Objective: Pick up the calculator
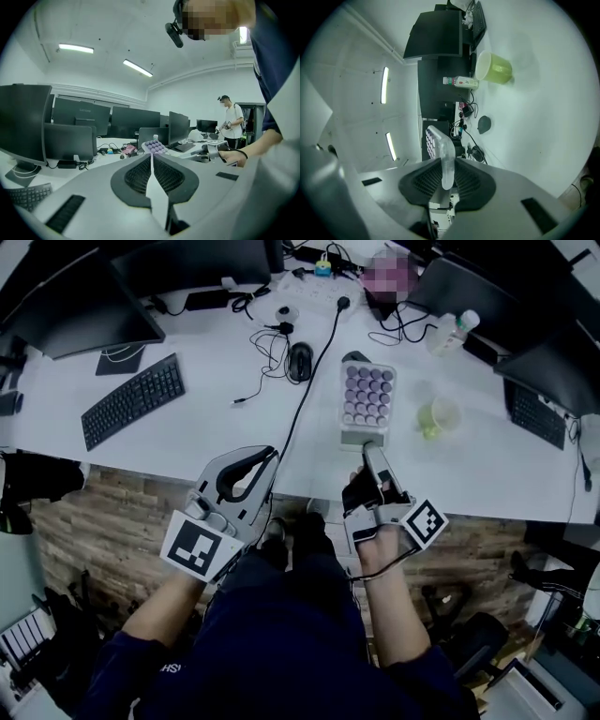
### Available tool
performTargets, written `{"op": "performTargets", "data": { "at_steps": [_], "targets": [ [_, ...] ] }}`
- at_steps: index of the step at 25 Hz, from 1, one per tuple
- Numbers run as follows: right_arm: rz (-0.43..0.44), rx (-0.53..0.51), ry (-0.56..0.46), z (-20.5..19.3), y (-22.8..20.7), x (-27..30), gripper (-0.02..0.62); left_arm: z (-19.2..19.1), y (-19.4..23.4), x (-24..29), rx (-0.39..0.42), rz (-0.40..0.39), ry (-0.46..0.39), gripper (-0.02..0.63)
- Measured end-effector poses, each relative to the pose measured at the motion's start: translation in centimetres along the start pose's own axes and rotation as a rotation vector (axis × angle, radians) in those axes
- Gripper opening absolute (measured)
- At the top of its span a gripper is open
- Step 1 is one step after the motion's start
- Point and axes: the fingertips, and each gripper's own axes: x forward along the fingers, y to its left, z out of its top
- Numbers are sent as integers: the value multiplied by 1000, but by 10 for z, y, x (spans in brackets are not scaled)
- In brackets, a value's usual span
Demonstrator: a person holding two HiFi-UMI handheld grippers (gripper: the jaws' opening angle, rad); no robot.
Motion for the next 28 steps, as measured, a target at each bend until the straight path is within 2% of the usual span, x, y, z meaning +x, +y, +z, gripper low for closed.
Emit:
{"op": "performTargets", "data": {
  "at_steps": [15,28],
  "targets": [
    [156,-86,-7,-1,85,-9,81,59,-1,-17,66,0,-129,41],
    [232,-118,15,-11,126,-9,83,85,3,-31,84,17,-185,41]
  ]
}}
